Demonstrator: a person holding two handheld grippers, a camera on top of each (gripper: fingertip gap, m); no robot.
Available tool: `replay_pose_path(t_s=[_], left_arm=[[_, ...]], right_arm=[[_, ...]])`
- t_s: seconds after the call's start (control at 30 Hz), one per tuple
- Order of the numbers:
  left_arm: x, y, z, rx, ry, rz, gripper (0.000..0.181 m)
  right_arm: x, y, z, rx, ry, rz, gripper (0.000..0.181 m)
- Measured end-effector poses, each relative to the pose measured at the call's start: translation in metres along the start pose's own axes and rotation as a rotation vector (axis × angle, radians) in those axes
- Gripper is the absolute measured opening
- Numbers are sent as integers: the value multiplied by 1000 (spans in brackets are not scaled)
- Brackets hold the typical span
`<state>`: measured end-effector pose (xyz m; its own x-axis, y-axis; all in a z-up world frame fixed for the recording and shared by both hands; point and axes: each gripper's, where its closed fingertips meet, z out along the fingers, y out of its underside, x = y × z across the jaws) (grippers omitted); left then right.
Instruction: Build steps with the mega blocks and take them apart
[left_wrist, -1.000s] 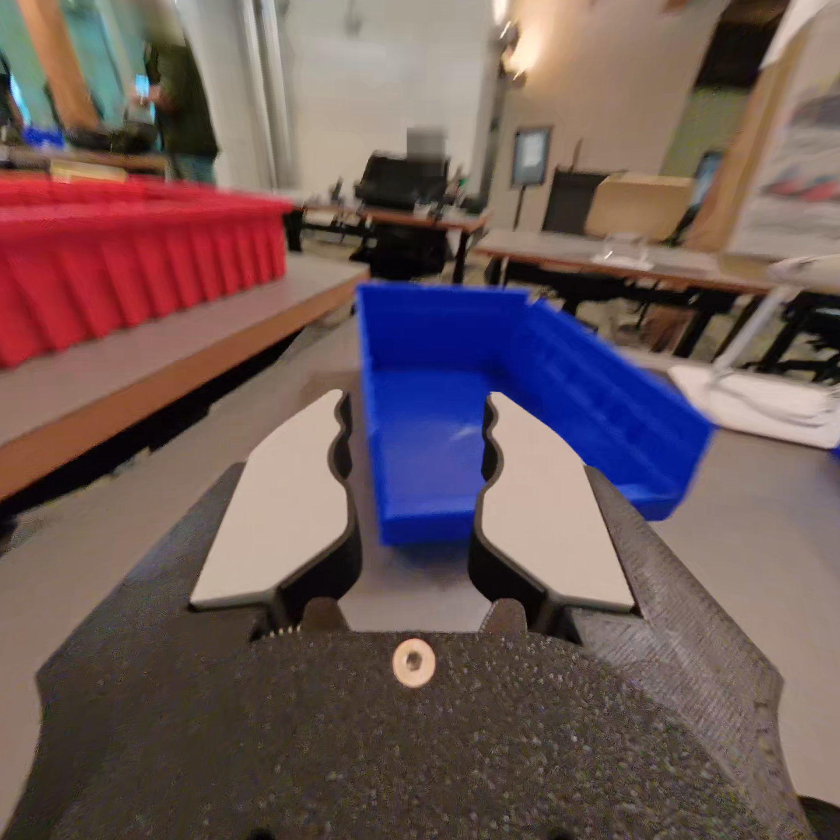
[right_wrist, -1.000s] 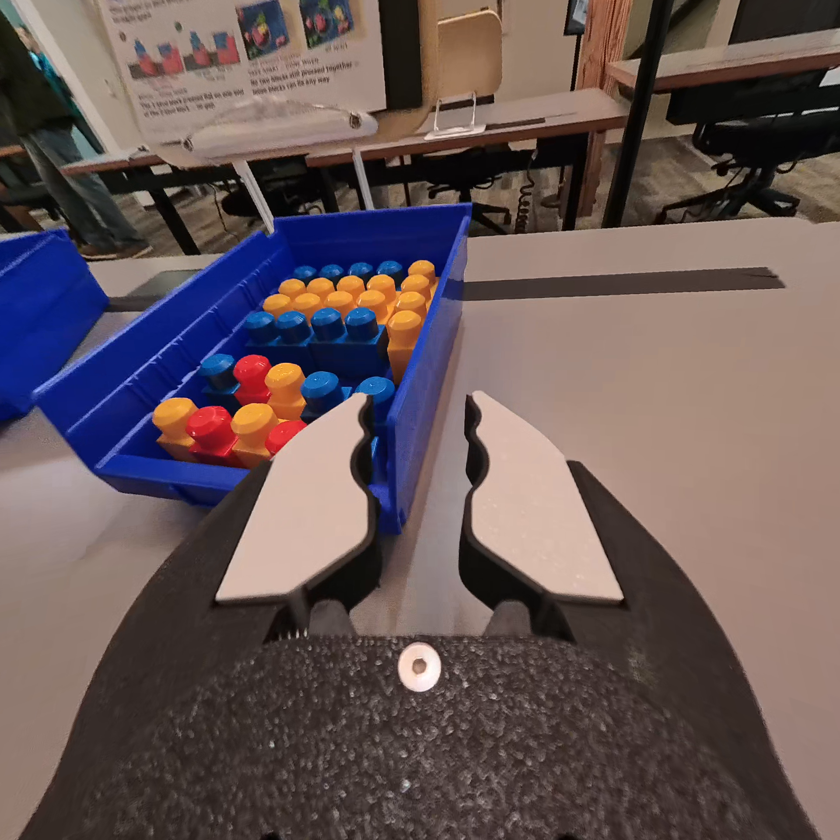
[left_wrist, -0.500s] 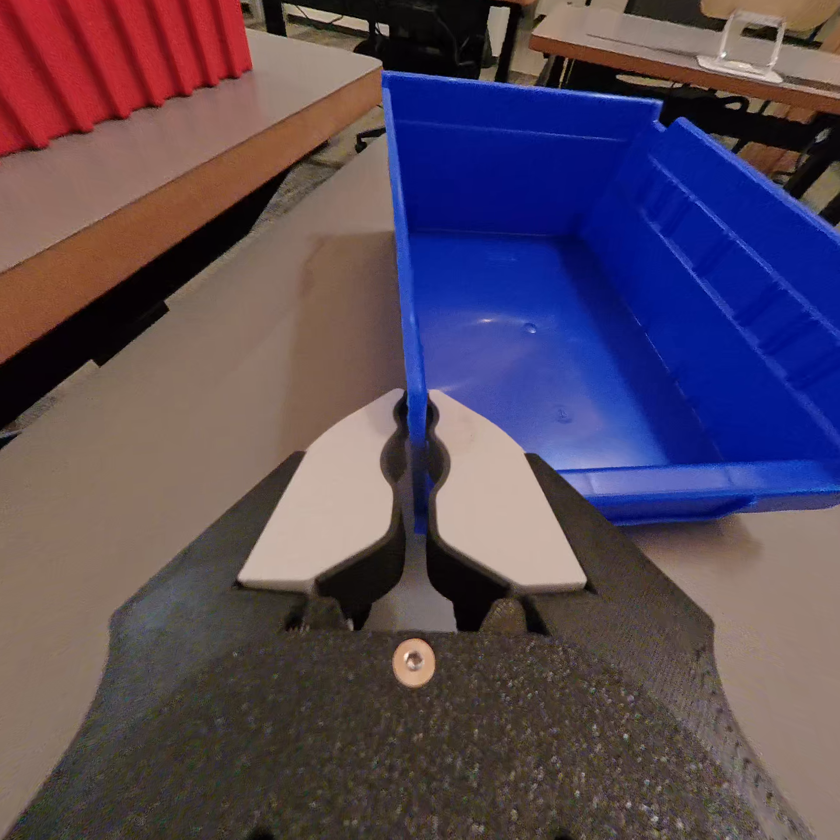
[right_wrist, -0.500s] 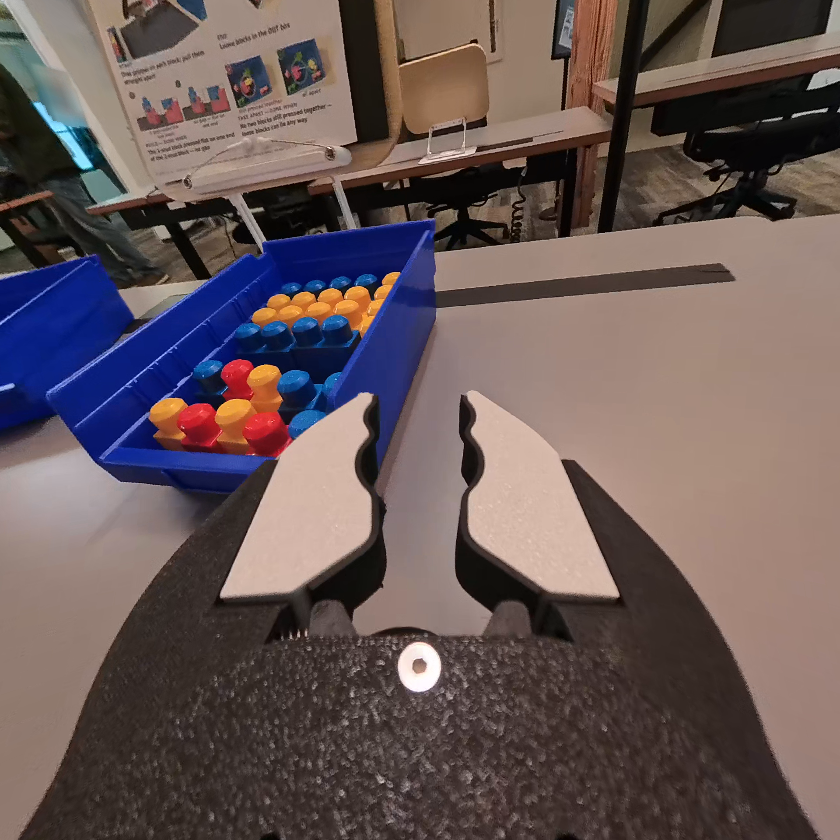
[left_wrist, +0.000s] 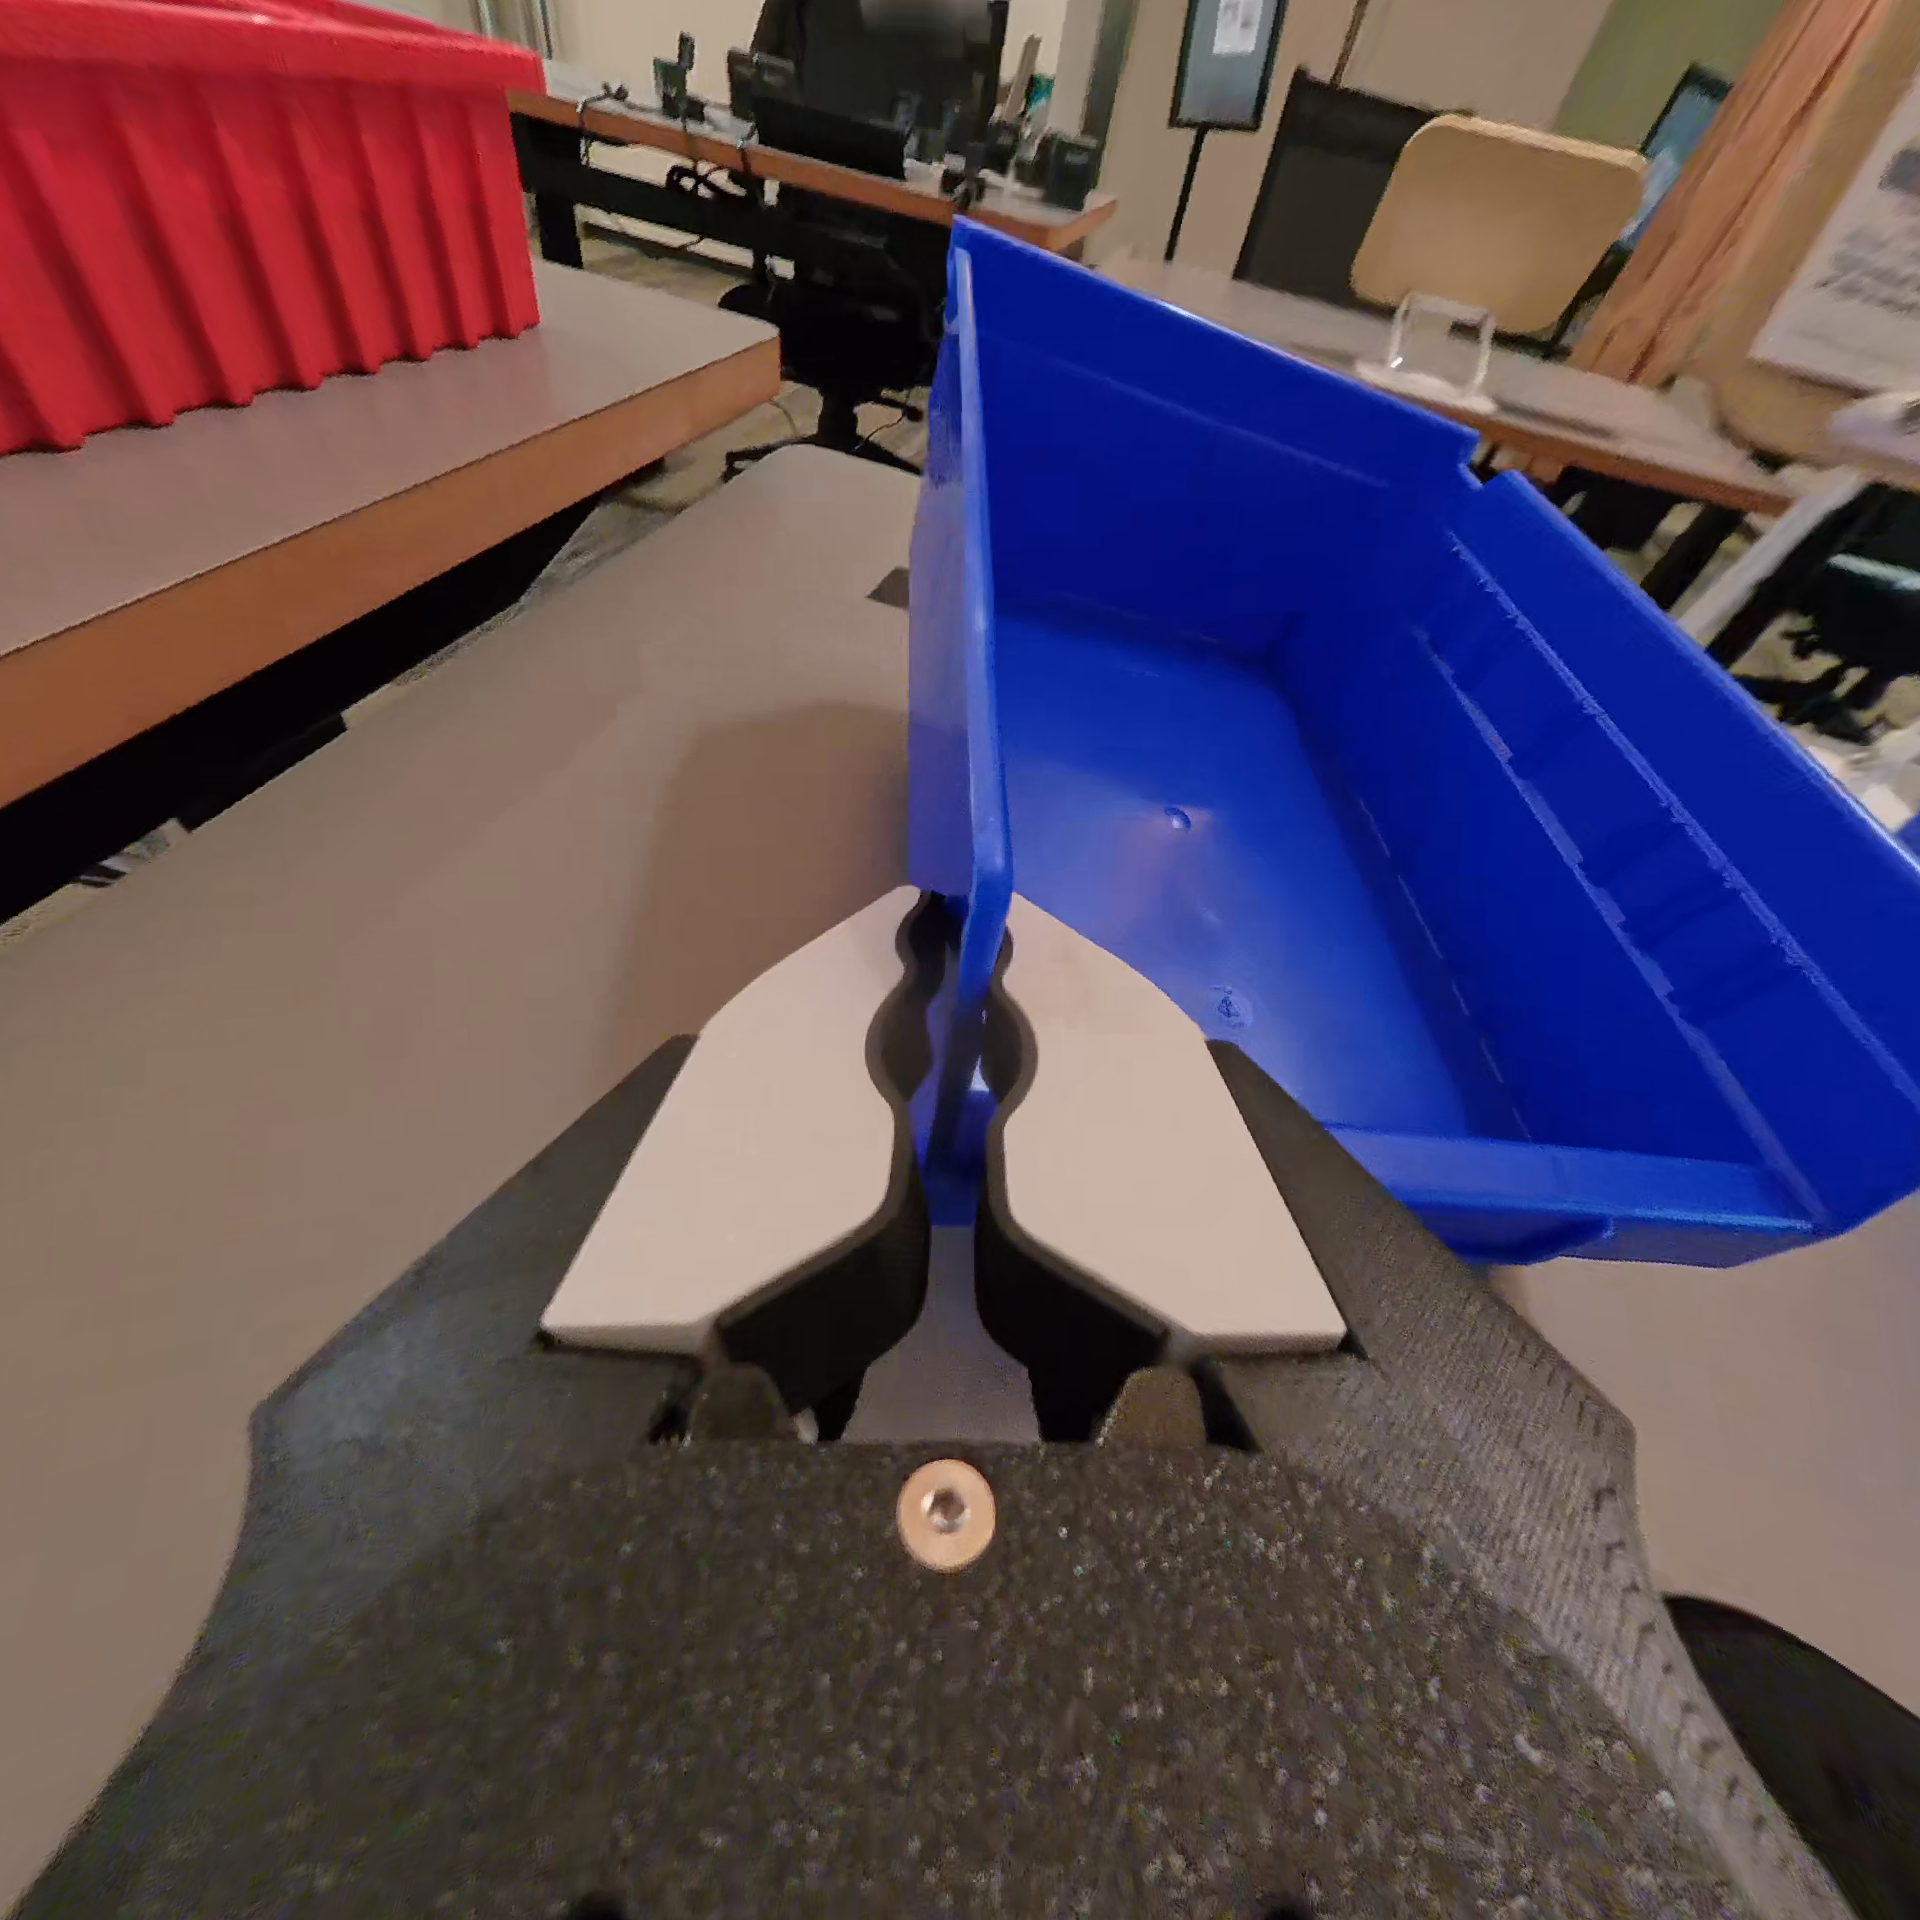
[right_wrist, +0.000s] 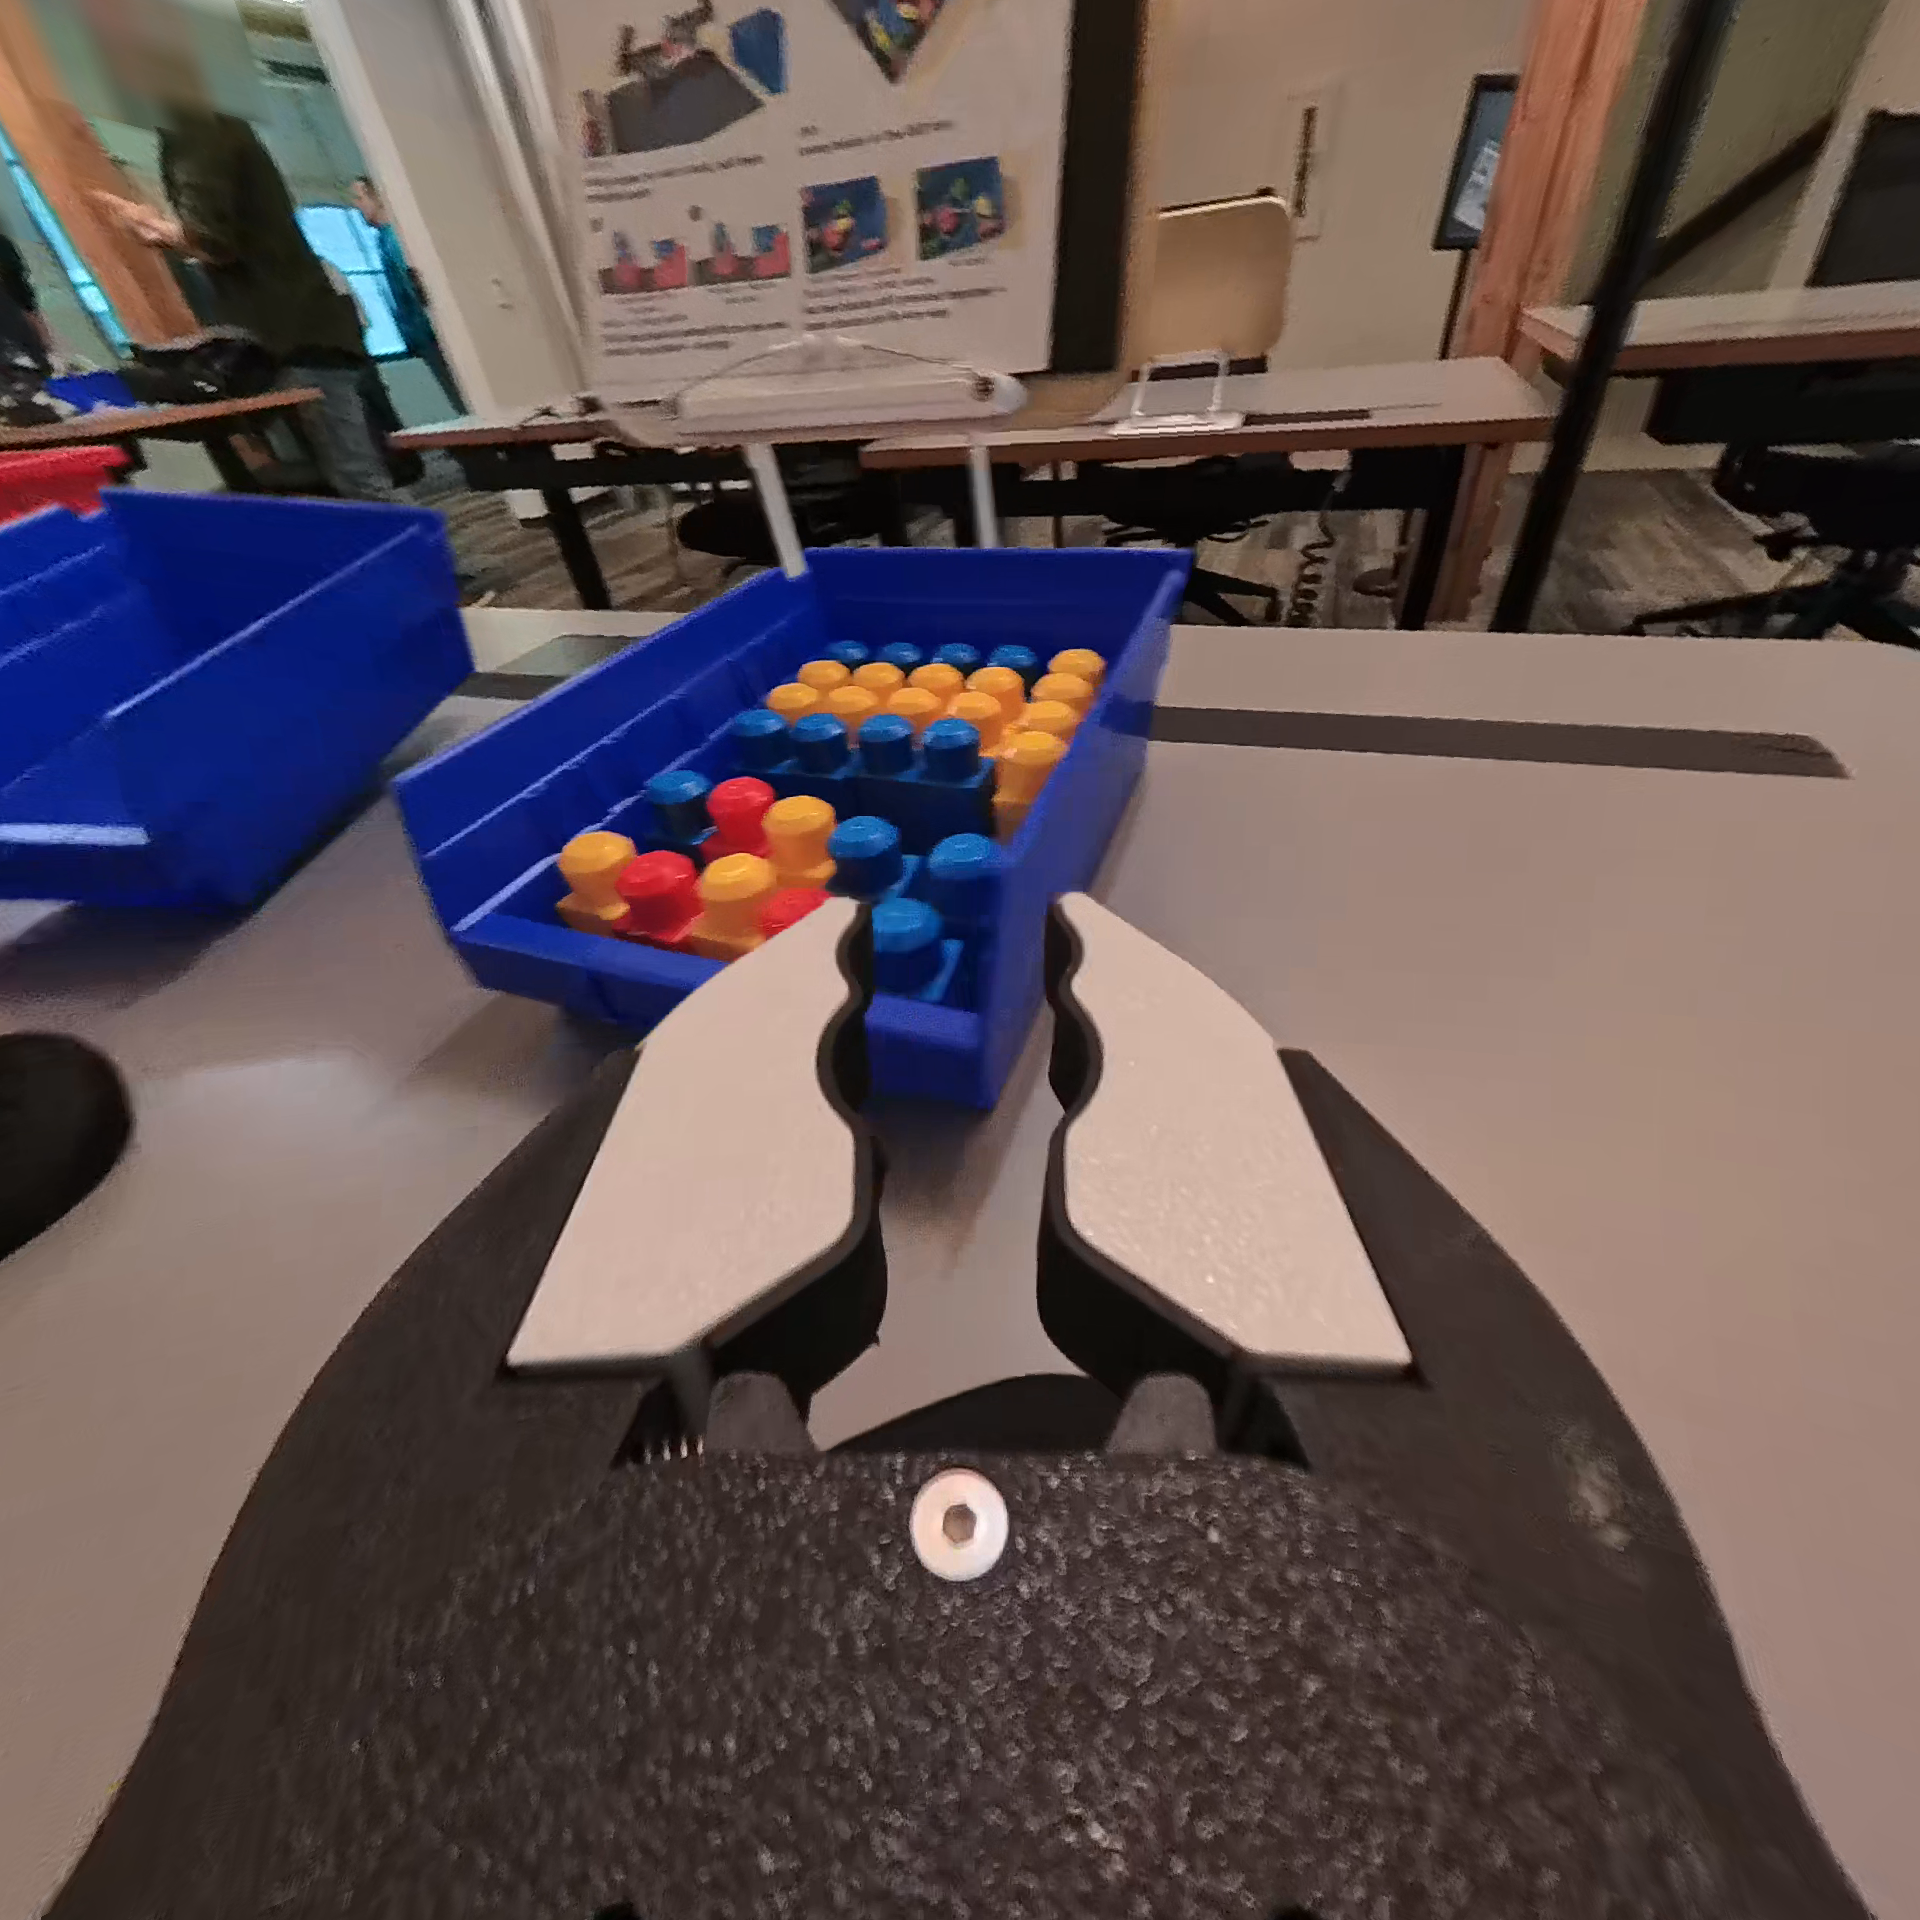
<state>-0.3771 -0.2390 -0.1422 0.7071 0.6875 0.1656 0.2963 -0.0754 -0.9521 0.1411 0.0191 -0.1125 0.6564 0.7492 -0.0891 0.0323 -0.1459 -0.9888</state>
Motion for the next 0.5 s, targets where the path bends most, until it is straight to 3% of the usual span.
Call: replay_pose_path(t_s=[0.27,0.4,0.5], left_arm=[[66,-35,-53,154,152,-13,6],[124,-53,-73,219,262,-26,6],[171,-56,-83,241,347,-38,6]], right_arm=[[-112,12,5,-14,-240,-37,37],[-175,-7,12,57,-332,-21,61],[-201,-27,20,132,-330,-31,71]])
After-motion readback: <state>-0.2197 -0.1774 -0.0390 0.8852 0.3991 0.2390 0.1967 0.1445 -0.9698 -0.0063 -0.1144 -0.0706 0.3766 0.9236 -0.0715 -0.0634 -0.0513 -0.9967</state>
